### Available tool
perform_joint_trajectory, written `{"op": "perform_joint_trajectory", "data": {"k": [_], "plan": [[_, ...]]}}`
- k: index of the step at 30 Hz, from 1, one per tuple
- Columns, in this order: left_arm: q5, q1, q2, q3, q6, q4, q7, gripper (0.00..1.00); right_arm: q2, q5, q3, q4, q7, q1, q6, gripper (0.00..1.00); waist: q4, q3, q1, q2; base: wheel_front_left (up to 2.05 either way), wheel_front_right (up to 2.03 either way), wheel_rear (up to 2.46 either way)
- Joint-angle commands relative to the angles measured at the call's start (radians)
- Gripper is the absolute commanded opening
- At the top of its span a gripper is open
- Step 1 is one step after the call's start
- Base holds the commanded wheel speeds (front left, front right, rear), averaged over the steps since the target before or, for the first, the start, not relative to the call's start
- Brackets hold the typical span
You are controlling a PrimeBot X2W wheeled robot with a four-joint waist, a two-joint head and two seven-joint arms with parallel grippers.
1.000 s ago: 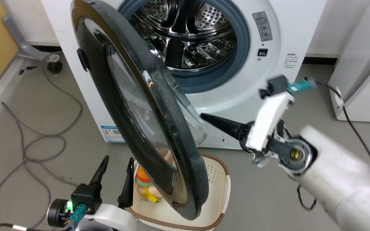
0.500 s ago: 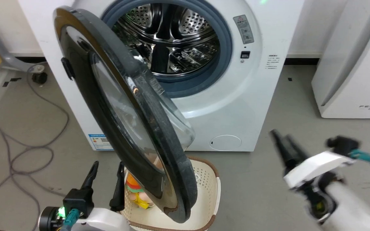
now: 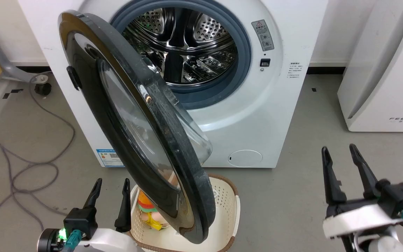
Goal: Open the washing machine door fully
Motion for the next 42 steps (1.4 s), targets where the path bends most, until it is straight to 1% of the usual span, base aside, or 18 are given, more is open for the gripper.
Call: {"op": "perform_joint_trajectory", "data": {"k": [1,3,6,10,16,17,18,28,33,38,42], "plan": [[0.001,0.005,0.001,0.004,0.005,0.001,-0.005,1.0,0.007,-0.049,-0.007,-0.045,0.004,0.043,0.001,1.0,0.003,0.0,0.0,-0.0001,0.0,0.0,0.0],[0.001,0.004,0.001,0.004,0.005,0.001,-0.005,1.0,0.011,-0.11,-0.01,-0.1,0.029,0.088,0.001,1.0,0.007,0.001,0.0,-0.0001,0.0,0.0,0.0],[0.003,0.003,0.001,0.006,0.004,0.001,-0.005,1.0,0.012,-0.127,0.001,-0.143,0.059,0.152,0.001,1.0,0.009,0.003,0.0,-0.0001,0.0,0.0,0.0],[0.002,0.004,0.002,0.01,0.005,0.005,-0.005,1.0,0.012,-0.124,0.013,-0.138,0.075,0.208,0.001,1.0,0.007,0.004,0.0,-0.0001,0.0,0.0,0.0],[0.002,0.007,0.002,0.015,0.007,0.007,-0.005,1.0,0.013,-0.114,0.016,-0.122,0.068,0.218,0.001,1.0,-0.006,0.003,0.0,-0.0001,0.0,0.0,0.0],[0.001,0.007,0.002,0.015,0.006,0.008,-0.005,0.65,0.013,-0.114,0.016,-0.12,0.068,0.216,0.001,1.0,-0.008,0.002,0.0,-0.0001,0.0,0.0,0.0],[-0.001,0.008,0.002,0.015,0.004,0.011,-0.005,0.0,0.013,-0.113,0.016,-0.118,0.068,0.215,0.001,1.0,-0.01,0.002,0.0,-0.0001,0.0,0.0,0.0],[-0.006,0.006,0.002,0.015,0.001,0.018,-0.005,0.0,0.013,-0.114,0.024,-0.113,0.07,0.205,0.001,1.0,-0.013,-0.001,0.0,-0.0001,0.0,0.0,0.0],[-0.022,-0.007,0.002,0.02,0.003,-0.009,0.001,0.0,0.013,-0.108,0.024,-0.111,0.07,0.204,0.001,1.0,-0.011,-0.003,0.0,-0.0001,0.0,0.0,0.0],[-0.029,-0.016,0.011,0.023,0.01,-0.12,0.042,0.0,0.013,-0.103,0.024,-0.107,0.07,0.205,0.001,1.0,-0.011,-0.004,0.0,-0.0001,0.0,0.0,0.0],[-0.027,-0.025,0.019,0.02,0.018,-0.26,0.088,0.0,0.013,-0.093,0.026,-0.103,0.065,0.206,0.001,1.0,-0.011,-0.003,0.0,-0.0001,0.0,0.0,0.0]]}}
